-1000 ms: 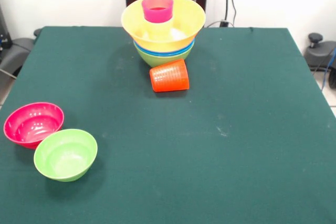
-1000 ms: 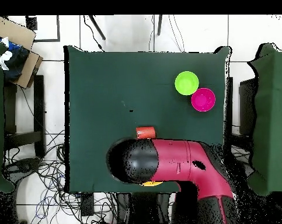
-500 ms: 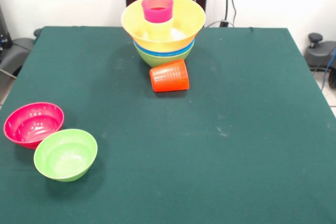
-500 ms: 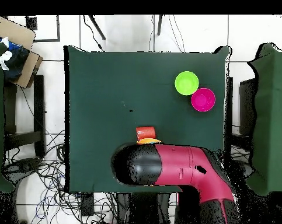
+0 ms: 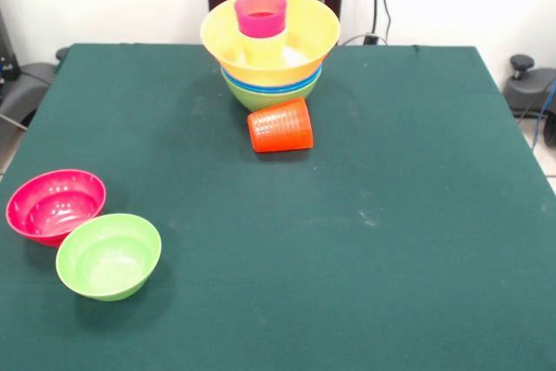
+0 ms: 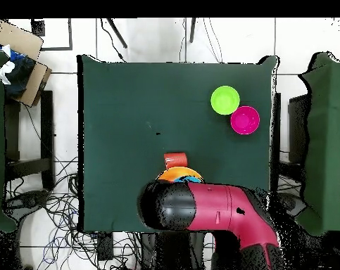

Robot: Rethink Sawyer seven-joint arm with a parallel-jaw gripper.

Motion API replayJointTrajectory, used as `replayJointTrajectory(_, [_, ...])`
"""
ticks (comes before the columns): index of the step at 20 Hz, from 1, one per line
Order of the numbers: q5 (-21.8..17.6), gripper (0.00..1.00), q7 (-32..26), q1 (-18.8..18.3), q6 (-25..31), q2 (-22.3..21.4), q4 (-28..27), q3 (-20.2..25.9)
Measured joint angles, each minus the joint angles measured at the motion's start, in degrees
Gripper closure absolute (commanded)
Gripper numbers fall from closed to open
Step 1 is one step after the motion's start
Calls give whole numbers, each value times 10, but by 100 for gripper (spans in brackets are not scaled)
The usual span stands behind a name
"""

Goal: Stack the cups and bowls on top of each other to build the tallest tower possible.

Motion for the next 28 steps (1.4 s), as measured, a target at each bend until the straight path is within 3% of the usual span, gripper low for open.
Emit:
replayJointTrajectory(16, [0,100,0,-16,-53,4,52,-1])
replayJointTrajectory(28, [-35,100,0,-16,-111,56,61,-10])
